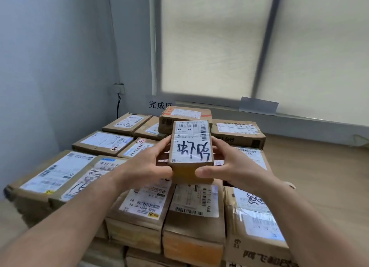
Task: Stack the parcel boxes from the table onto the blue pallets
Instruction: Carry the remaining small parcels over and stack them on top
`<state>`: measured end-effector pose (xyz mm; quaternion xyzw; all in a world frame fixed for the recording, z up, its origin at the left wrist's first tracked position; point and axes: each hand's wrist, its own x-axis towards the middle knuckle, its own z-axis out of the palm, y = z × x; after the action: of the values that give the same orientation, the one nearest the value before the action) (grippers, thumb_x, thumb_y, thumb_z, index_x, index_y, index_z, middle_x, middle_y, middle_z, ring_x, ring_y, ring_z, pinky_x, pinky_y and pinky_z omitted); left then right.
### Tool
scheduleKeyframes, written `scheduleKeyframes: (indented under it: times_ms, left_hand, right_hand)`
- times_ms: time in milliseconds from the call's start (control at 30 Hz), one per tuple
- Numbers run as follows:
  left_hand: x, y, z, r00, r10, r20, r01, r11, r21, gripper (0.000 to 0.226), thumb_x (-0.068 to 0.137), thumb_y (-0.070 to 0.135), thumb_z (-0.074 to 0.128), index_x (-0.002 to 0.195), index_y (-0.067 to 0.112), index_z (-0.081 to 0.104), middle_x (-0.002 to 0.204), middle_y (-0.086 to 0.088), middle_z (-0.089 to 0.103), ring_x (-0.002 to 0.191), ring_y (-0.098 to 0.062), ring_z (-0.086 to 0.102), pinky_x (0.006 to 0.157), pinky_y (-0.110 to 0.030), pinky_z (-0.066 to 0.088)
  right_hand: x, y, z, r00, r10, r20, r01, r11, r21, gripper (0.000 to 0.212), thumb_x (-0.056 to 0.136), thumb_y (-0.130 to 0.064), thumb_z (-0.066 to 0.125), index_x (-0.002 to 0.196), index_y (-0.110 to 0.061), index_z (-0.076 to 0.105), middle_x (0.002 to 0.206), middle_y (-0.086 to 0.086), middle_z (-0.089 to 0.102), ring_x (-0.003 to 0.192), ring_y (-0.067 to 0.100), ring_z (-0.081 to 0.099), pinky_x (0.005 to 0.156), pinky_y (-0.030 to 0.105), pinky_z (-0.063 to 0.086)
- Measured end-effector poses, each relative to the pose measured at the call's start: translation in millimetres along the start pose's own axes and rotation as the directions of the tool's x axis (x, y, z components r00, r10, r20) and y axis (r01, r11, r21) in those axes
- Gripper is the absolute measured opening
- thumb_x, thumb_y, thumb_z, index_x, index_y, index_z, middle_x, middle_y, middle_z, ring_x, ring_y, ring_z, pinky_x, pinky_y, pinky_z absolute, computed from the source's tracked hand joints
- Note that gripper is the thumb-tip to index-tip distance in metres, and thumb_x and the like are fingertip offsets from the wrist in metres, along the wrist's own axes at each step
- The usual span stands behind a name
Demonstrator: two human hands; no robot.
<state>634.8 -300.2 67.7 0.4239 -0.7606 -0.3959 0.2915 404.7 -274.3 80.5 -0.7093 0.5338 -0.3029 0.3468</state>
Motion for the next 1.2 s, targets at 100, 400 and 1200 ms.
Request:
scheduleKeyframes:
  times_ms: [100,400,1200]
  left_hand:
    - [2,-3,-13,0.993,0.031,-0.116,-0.030,0.999,0.015,0.081,0.072,0.024,0.061,0.143,0.039,0.026,0.122,0.026,0.055,0.108,0.009,0.054,0.086,-0.018,0.049]
    - [18,-37,-57,0.972,-0.074,-0.221,0.067,0.997,-0.036,0.070,0.086,0.012,0.067,0.143,0.035,0.034,0.127,0.019,0.057,0.113,0.005,0.053,0.094,-0.016,0.042]
    - [-10,-31,-38,0.897,-0.113,-0.427,0.205,0.963,0.176,0.104,0.069,0.066,0.062,0.151,0.031,0.007,0.156,0.000,0.024,0.137,-0.019,0.033,0.106,-0.044,0.033]
  right_hand:
    - [20,-13,16,0.994,-0.056,-0.094,0.048,0.995,-0.084,0.086,0.070,-0.022,0.081,0.142,-0.033,0.036,0.125,-0.014,0.059,0.115,0.006,0.054,0.098,0.031,0.044]
    - [88,-25,72,0.976,-0.089,-0.198,0.056,0.984,-0.166,0.067,0.081,-0.021,0.069,0.140,-0.020,0.038,0.129,0.000,0.058,0.117,0.019,0.054,0.097,0.033,0.045]
    - [33,-24,56,0.966,-0.040,-0.254,-0.074,0.903,-0.423,0.055,0.091,-0.024,0.058,0.141,-0.016,0.038,0.135,0.008,0.046,0.121,0.025,0.047,0.095,0.035,0.044]
